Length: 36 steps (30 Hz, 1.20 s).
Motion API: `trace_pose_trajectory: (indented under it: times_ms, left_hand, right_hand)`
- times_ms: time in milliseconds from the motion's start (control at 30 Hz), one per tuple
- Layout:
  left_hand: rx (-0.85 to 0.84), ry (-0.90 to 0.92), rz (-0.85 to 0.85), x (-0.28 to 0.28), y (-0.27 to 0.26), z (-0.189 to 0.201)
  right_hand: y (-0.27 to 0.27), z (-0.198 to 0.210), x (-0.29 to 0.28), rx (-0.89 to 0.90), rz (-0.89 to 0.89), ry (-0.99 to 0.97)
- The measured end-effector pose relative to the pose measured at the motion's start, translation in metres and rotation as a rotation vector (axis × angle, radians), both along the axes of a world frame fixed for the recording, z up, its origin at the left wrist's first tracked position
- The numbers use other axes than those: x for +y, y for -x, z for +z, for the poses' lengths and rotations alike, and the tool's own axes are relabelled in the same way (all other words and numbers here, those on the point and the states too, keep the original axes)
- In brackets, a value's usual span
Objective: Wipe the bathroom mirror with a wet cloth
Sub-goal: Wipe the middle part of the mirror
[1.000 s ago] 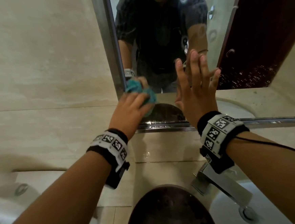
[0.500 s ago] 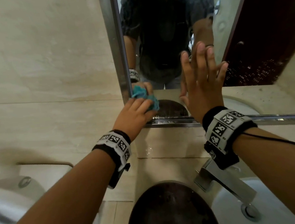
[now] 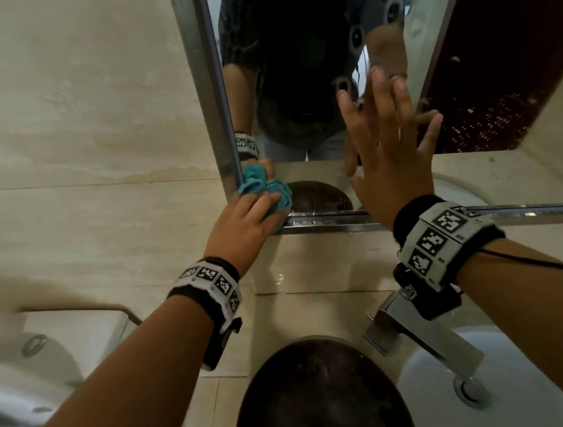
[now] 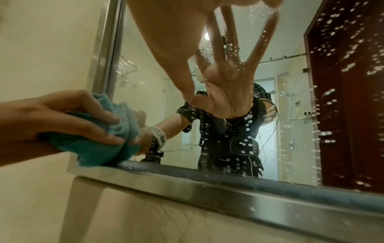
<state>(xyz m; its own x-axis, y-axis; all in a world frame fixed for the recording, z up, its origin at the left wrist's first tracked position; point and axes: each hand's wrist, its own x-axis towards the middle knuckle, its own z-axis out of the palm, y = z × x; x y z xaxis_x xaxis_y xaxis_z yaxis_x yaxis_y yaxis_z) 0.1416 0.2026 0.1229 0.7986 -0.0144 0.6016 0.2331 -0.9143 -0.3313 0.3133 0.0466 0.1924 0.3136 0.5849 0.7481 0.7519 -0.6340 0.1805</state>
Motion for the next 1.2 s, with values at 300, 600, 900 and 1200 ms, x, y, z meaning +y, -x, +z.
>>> trace_pose_trajectory:
  times_ms: [300,600,900,1200]
  left_hand:
    - [-0.033,0.069,0.034,-0.013,-0.009,-0.009]
    - [0.072,0.125,-0.067,-0.064,-0.056,0.003]
    - [-0.24,0.057,0.045,-0.019,-0.036,0.059]
    - [0.204,0.123,-0.14,-0.03,-0.033,0.003]
  right_hand:
    - [-0.01,-0.009,0.006,-0.046,-0.008,-0.015]
    - [-0.009,-0.01,0.007,-0.055,-0.008,-0.039]
    - [-0.009,-0.012,0.008,-0.069,-0.024,-0.047]
    - [-0.011,-0.012,0.007,-0.072,-0.009,-0.03]
